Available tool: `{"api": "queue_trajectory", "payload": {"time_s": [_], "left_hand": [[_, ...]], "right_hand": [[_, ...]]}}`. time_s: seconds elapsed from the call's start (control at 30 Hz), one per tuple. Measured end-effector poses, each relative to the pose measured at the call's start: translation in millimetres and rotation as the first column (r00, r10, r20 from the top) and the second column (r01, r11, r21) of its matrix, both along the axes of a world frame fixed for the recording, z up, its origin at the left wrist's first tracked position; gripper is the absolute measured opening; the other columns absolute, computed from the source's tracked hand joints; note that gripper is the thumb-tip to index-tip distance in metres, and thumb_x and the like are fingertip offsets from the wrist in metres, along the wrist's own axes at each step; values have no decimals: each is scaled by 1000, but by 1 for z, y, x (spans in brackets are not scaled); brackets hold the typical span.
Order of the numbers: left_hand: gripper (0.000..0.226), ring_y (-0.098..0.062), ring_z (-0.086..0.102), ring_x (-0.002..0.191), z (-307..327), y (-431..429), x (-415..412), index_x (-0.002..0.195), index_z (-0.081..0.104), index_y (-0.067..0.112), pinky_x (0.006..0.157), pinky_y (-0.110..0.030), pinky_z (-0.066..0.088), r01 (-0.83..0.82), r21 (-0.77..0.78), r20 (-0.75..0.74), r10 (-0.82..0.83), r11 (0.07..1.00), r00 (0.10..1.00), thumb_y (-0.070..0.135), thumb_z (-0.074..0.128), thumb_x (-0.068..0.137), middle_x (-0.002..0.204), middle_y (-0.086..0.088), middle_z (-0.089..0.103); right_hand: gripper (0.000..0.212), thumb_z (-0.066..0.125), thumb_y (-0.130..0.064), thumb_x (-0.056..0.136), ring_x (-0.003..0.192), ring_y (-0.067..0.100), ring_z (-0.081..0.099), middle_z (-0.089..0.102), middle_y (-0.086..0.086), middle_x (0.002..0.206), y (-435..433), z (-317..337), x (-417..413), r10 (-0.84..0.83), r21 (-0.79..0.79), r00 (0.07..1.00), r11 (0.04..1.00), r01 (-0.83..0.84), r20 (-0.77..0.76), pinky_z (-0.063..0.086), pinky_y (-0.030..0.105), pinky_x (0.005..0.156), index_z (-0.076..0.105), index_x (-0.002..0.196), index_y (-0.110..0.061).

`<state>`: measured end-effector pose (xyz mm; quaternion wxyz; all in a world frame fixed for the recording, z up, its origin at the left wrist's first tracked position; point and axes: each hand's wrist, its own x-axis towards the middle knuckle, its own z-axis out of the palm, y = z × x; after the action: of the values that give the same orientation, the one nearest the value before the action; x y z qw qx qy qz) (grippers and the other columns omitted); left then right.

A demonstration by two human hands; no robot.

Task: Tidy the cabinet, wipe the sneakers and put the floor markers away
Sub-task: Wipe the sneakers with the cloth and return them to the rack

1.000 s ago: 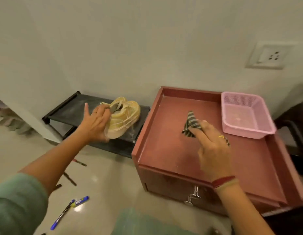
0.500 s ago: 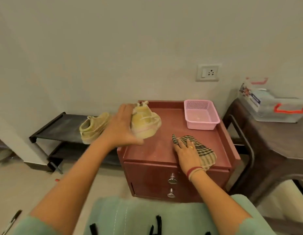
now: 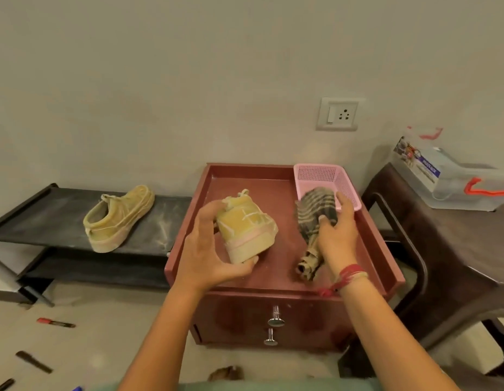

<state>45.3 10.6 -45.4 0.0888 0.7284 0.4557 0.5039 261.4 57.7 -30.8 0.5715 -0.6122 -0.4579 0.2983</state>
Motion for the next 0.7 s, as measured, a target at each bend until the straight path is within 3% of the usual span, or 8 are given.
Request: {"api": "queue_trajectory", "payload": {"time_s": [0.07, 0.2, 0.33, 0.43, 0.5, 0.53, 0.63, 0.7], "left_hand": [[84, -10, 48, 121, -2, 3, -4, 125, 40, 17, 91, -19, 46, 11, 44, -44, -9, 999, 999, 45, 79, 57, 133, -9, 47], [83, -20, 50, 124, -3, 5, -10, 125, 44, 14, 95, -25, 47, 22, 68, -88, -16, 997, 996, 48, 79, 58, 131, -14, 50], [88, -26, 52, 124, -3, 6, -11, 132, 43, 12, 96, -37, 50, 35, 103, -116, -23, 994, 993, 46, 80, 60, 133, -11, 53], [91, -24, 49, 128, -2, 5, -15, 135, 46, 6, 100, -39, 47, 32, 79, -98, -24, 996, 995, 44, 80, 59, 134, -11, 53], [95, -19, 49, 128, 0, 4, -18, 137, 46, 3, 101, -36, 47, 21, 58, -102, -15, 998, 995, 47, 80, 60, 135, -10, 53], [97, -16, 50, 127, 0, 3, -20, 138, 46, 4, 101, -33, 46, 14, 49, -109, -9, 999, 994, 49, 80, 60, 135, -8, 53], [100, -12, 53, 122, 3, 2, -24, 140, 44, 8, 96, -27, 49, -15, 34, -119, 19, 999, 993, 54, 79, 59, 134, -4, 54], [102, -11, 54, 120, 2, 0, -29, 141, 44, 8, 96, -22, 47, -59, 48, -150, 65, 997, 986, 57, 78, 58, 132, -2, 56]], "right_hand": [[52, 44, 6, 90, 112, 10, 52, 53, -1, 126, -6, 13, -5, 75, 135, 995, 987, -83, 67, 45, 20, 90, 45, 134, -23], [60, 46, 9, 86, 114, 6, 53, 55, -1, 130, -28, 18, -18, 179, 276, 929, 921, -274, 325, 47, 22, 95, 43, 137, -24], [61, 36, 7, 73, 123, 11, 49, 57, 2, 129, -45, 19, -36, 204, 346, 745, 787, -511, 635, 41, 31, 104, 54, 128, -12], [59, 33, 3, 70, 128, 17, 45, 57, 6, 129, -51, 13, -47, 271, 261, 563, 677, -688, 781, 33, 31, 109, 59, 122, -6], [60, 34, 5, 70, 128, 17, 44, 57, 5, 130, -52, 7, -48, 257, 240, 499, 641, -729, 828, 32, 29, 110, 59, 123, -7], [61, 35, 6, 69, 127, 15, 45, 57, 3, 129, -47, 4, -46, 258, 253, 515, 642, -724, 818, 33, 29, 109, 59, 123, -7], [58, 32, -1, 68, 117, 10, 52, 59, -5, 119, -31, 6, -47, 282, 316, 705, 743, -589, 651, 42, 36, 102, 63, 117, -8], [56, 32, -2, 67, 113, 13, 55, 62, -2, 114, -33, 8, -53, 301, 321, 719, 741, -590, 626, 44, 36, 99, 65, 112, -7]]}}
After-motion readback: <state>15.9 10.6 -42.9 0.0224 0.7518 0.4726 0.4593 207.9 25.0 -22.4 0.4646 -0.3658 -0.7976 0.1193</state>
